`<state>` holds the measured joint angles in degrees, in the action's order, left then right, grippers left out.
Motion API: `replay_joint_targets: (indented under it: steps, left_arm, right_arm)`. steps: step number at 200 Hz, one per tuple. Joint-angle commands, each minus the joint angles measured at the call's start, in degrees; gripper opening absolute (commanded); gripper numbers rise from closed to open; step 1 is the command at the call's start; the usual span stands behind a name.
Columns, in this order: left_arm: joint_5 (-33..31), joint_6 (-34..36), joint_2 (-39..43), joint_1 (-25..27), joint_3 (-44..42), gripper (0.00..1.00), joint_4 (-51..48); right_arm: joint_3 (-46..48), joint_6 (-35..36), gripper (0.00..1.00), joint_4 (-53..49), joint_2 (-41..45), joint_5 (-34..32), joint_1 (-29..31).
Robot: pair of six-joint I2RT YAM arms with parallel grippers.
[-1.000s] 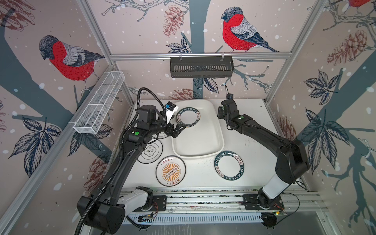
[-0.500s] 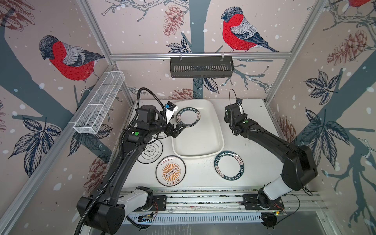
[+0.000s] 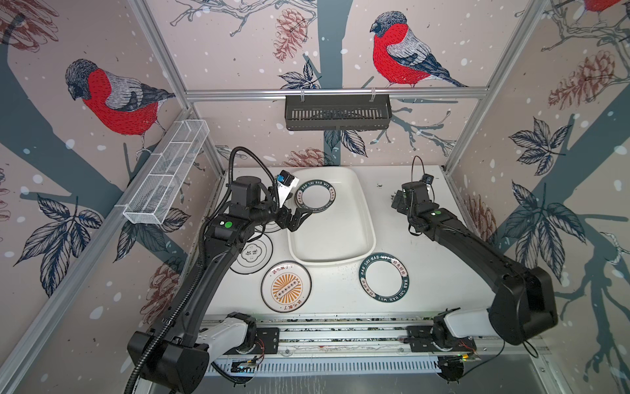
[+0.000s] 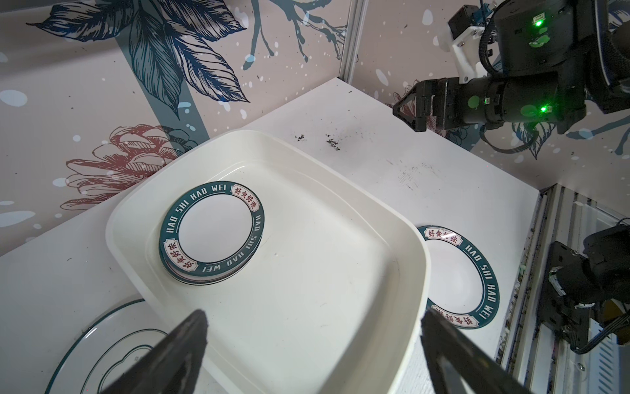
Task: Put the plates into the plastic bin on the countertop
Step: 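Move the right gripper down to the remaining green-rimmed plate's rim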
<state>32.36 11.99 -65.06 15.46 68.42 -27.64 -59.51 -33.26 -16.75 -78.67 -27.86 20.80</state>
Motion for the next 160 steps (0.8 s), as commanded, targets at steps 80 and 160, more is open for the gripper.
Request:
replay_joint_targets:
  steps: [80,160]
  left_arm:
    - [2.2,0.1,0.4,0.1,0.1,0.97,0.4]
    - [3.3,-1.0,-0.8,0.2,1.2,0.97,1.6]
  right_arm:
    - [10.2,-9.5,1.00,-8.0,20.9,31.9,2.2]
    - [15.0,-19.2,1.00,-18.0,29.3,34.6,13.8]
